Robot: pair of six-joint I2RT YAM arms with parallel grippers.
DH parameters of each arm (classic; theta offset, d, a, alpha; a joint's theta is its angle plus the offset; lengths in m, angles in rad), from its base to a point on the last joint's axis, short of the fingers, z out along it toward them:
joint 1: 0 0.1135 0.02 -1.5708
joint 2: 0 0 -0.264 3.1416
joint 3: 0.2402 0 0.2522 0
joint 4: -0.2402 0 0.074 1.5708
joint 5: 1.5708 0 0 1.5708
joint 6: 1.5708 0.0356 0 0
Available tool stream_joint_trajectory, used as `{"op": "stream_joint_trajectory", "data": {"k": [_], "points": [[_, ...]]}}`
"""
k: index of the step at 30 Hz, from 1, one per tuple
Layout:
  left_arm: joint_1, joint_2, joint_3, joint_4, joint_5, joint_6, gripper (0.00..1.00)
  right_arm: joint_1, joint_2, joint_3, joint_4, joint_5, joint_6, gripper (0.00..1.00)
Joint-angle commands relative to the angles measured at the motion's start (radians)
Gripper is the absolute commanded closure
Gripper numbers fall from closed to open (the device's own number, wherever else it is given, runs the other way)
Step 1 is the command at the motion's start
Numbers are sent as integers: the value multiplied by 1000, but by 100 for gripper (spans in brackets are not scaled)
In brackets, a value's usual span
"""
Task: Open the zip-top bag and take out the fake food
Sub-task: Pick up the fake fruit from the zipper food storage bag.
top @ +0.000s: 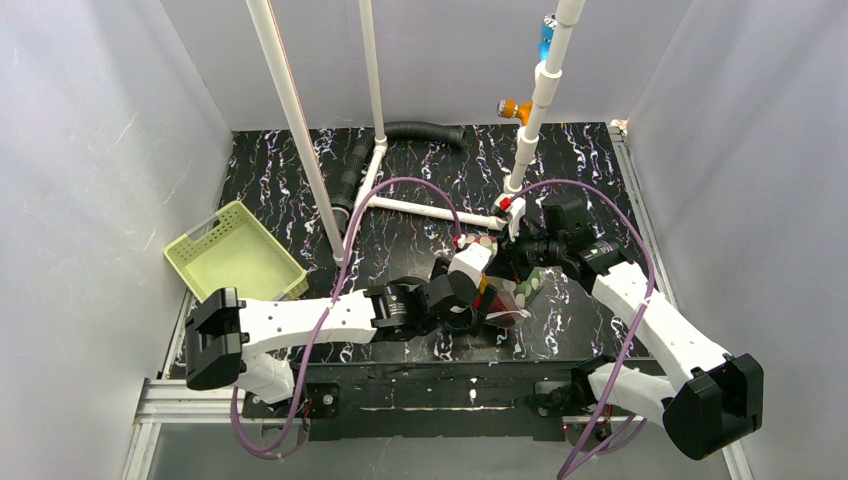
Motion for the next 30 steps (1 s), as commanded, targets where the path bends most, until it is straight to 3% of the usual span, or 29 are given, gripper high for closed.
{"op": "stream_joint_trajectory", "data": {"k": [1, 15, 20, 30], "points": [[0, 6, 28, -61, -161, 14, 27, 5, -7, 12, 7, -6, -10, 99], [40, 77, 19, -5, -134, 21, 27, 4, -4, 11, 5, -10, -11, 99], [40, 111, 18, 50, -188, 39, 31, 4, -1, 13, 6, -17, -9, 99], [40, 222, 22, 135, -280, 72, 29, 4, 1, 8, 8, -22, -9, 99]]}}
